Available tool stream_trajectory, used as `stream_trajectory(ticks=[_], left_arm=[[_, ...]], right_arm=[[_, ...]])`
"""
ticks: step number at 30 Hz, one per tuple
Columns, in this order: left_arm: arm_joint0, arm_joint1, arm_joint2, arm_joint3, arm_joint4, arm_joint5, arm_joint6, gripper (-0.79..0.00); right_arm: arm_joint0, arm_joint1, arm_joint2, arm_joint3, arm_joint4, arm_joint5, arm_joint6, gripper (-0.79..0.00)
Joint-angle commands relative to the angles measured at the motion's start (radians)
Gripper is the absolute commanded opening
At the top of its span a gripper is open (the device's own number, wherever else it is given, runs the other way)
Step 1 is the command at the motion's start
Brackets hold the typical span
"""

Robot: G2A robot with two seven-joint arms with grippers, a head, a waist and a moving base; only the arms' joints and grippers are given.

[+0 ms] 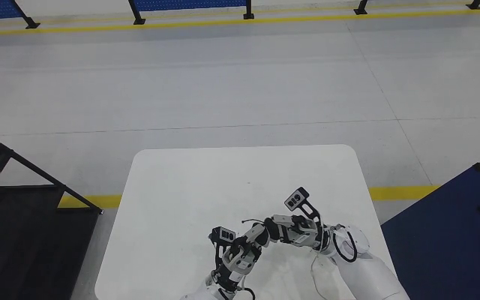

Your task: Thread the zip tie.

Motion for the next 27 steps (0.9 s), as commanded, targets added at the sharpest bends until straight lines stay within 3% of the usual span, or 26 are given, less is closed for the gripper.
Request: stream_trajectory(ticks=[1,14,17,27], left_arm=[[-0.001,-0.001,0.001,0.001,-0.002,0.001,0.004,-0.785],[-0.004,-0.002,0.004,0.004,-0.002,0.004,0.012,-0.785],[-0.004,-0.002,0.004,0.004,-0.003,0.005,0.012,-0.785],[-0.004,-0.003,0.003,0.004,-0.002,0.003,0.012,-0.785]], right_arm=[[-0.002,0.0,0.002,-0.002,-0.001,0.002,0.004,-0.591],[-0.005,-0.001,0.006,-0.001,-0.01,0.013,0.008,-0.693],[-0.006,-0.001,0.006,0.0,-0.009,0.015,0.007,-0.782],[-0.006,-0.003,0.007,0.002,-0.014,0.017,0.009,-0.785]])
